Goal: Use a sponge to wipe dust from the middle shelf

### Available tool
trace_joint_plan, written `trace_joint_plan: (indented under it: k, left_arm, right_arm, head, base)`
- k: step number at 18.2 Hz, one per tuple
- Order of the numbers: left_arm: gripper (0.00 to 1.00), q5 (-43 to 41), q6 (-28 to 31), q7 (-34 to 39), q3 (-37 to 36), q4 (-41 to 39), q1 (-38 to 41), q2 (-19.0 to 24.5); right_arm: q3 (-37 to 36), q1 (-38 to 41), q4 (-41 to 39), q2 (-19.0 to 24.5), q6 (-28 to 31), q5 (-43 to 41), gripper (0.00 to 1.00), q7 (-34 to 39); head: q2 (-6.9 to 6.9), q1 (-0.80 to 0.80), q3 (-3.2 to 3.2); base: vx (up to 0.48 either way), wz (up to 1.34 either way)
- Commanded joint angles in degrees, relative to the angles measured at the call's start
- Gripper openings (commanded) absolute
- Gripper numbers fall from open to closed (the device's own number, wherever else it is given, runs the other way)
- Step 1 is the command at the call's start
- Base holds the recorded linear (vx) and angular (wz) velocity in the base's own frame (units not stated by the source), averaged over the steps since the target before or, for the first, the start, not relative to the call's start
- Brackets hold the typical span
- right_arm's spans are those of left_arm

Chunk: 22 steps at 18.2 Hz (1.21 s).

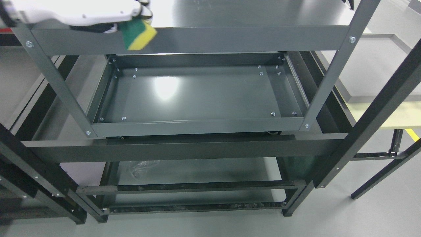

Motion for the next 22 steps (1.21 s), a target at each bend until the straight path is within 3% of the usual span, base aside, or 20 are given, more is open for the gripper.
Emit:
trace_joint_plan:
  k: [1, 5, 7, 8, 11, 15, 19, 21, 22]
  left_arm:
    - [0.03, 3.7, 0.0, -0.2, 1.0, -3.7, 2.1, 23.1]
    - [0.03, 3.6, 0.0, -0.5, 1.7, -3.2, 4.2, 29.3]
    - [0.03, 3.5, 0.0, -0.1, 2.1, -2.7, 4.2, 27.9]
    - [0.03, 3.5, 0.0, 0.2, 2.9, -2.4, 3.9, 24.7]
    - [0.02, 2.8, 0.0, 0.2, 6.5, 0.4, 1.3, 3.7]
    - [0.02, -3.2, 0.0, 0.5, 2.9, 5.7, -4.9, -17.3]
    - [0.02, -17.2, 0.0, 2.5, 0.7, 21.4, -14.7, -42.6]
    - [0.02, -21.1, 0.0, 3.4, -0.6, 30.5, -19.3, -49.1]
    - [0.01, -22.5, 0.0, 4.2, -2.2, 35.6, -21.5, -49.1]
  right_arm:
    - [0.0, 0.0, -1.0, -1.0, 4.2, 0.0, 1.0, 0.1]
    - [0.0, 0.0, -1.0, -1.0, 4.2, 0.0, 1.0, 0.1]
    - [0.0, 0.0, -1.0, -1.0, 4.2, 0.0, 1.0, 0.1]
    - [0.0, 0.0, -1.0, -1.0, 4.2, 0.0, 1.0, 0.1]
    - [0.0, 0.0, -1.0, -1.0, 4.2, 0.0, 1.0, 0.1]
    - [0.0, 0.0, -1.0, -1.0, 4.2, 0.0, 1.0, 0.1]
    - [0.0, 0.0, -1.0, -1.0, 4.2, 0.0, 1.0, 0.1]
    - [0.0, 0.0, -1.0, -1.0, 4.2, 0.0, 1.0, 0.0]
    - [0.0, 0.0, -1.0, -1.0, 4.2, 0.0, 1.0, 0.0]
  head:
    - [0.0, 0.0, 0.0]
    - [0.0, 0.0, 0.0]
    - [0.0, 0.0, 0.0]
    - [0.0, 0.0, 0.0]
    - [0.0, 0.0, 0.0]
    - [0.0, 0.0, 0.0]
    - [0.0, 0.0, 0.0]
    - [0.0, 0.0, 0.0]
    - [0.0, 0.0, 0.0]
  base:
    - [-0.008, 0.04]
    - [-0.002, 0.01]
    - [0.0, 0.0]
    - [0.0, 0.0]
    - [0.0, 0.0]
    - [-0.006, 0.02]
    - [-0.003, 0.01]
    - [-0.002, 0.01]
    - [0.0, 0.0]
